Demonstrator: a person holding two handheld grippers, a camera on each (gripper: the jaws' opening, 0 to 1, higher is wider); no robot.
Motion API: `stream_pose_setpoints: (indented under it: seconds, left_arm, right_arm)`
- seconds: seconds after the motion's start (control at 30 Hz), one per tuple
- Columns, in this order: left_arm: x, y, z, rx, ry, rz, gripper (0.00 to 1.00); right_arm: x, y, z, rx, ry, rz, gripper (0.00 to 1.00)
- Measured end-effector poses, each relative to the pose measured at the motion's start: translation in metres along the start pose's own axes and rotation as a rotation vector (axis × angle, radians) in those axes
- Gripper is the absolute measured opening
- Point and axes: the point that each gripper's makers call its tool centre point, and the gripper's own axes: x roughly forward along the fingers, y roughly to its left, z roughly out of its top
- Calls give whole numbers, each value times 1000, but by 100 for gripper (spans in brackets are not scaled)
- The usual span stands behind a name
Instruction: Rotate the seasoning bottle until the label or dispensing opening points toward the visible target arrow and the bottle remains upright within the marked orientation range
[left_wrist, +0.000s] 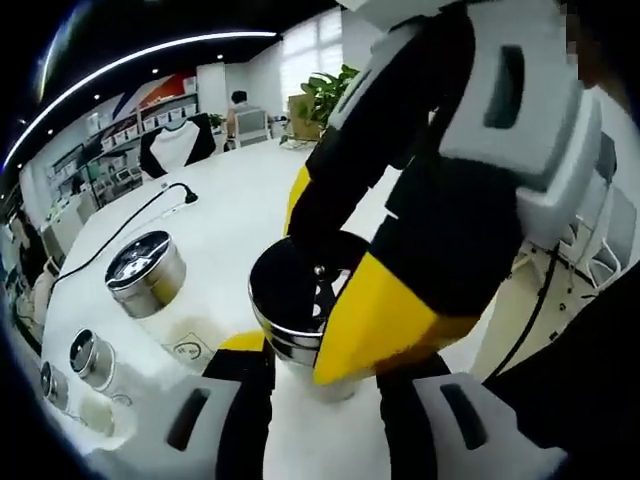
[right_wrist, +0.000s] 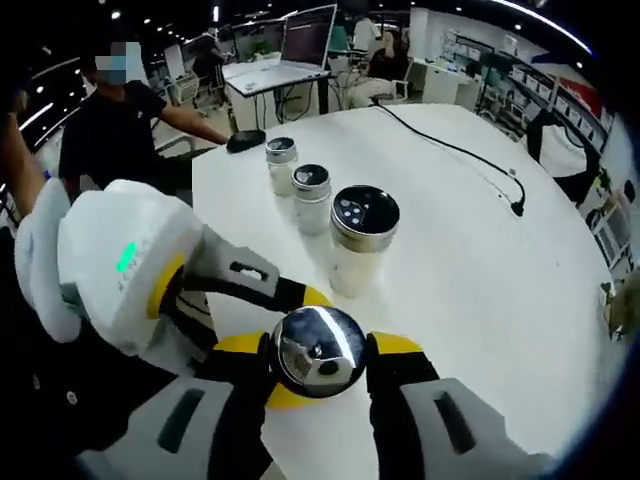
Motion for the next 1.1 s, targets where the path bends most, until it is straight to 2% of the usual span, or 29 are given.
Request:
stream_pose_setpoints:
  seconds: [0.1,0.13,0.17,0.2,0.27,0.33,0.4,0.53,0.63,0.7,0.9,0.97,1.03,1.1]
  left_arm:
    - [-1,0,0,9,-15,-18,42]
    - [-2,-1,2,58,-38,-29,43]
    - [-5,2,8,106,-79,8,44]
    - [-8,-2,11,125,-101,-5,43]
    - [-10,-8,8,89,-89,-37,47]
    - [-12,-8,4,88,-70,-47,50]
    - [-14,-5,2,88,-69,-44,51]
    - [-22,3,-3,27,-71,-46,60]
    - [-31,8,-7,-87,-59,-52,64]
    - [-38,13,-8,-110,-66,-47,68]
    - [-64,35,-18,-69,-62,9,75]
    - [-72,42,-19,-69,-82,13,78]
    - [-78,43,-13,-133,-155,-10,81]
    - [-86,50,-16,-168,-170,0,80]
  right_arm:
    - [-1,-2,0,16,-15,12,36]
    - [-1,-1,0,5,-12,17,36]
    - [0,-3,1,13,-8,16,36]
    - [-1,-2,1,6,1,19,36]
    - [0,-2,1,-14,6,24,36]
    - [-1,-5,4,-6,-5,31,36]
    - [-1,-6,6,-11,-18,41,36]
    - [-3,-13,13,-3,-30,30,36]
    - [-3,-22,16,3,-26,21,36]
    - [-3,-27,16,3,-25,17,36]
    - [0,-47,17,8,-10,3,36]
    - [1,-51,18,6,-12,4,35]
    - [2,-54,20,-16,-15,5,35]
    - [4,-58,20,-20,-14,3,35]
